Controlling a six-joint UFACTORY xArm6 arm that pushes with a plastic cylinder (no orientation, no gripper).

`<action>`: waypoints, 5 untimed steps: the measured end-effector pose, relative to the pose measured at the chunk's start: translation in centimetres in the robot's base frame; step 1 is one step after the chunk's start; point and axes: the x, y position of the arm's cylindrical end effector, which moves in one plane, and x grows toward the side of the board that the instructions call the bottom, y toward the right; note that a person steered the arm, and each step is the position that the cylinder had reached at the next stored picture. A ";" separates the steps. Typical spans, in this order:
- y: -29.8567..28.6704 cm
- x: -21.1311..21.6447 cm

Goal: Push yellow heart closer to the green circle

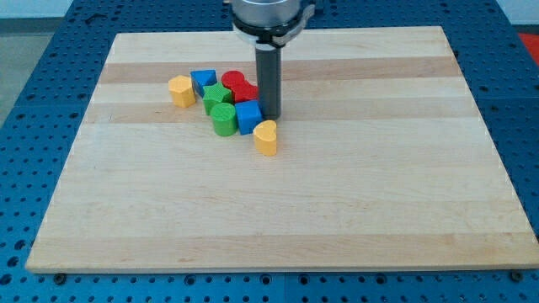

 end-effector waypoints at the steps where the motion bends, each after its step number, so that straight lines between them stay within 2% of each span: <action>1: -1.1 0.0; 2: 1.1 0.0; 3: 7.2 0.0; 4: 10.5 1.9; 5: 10.5 3.5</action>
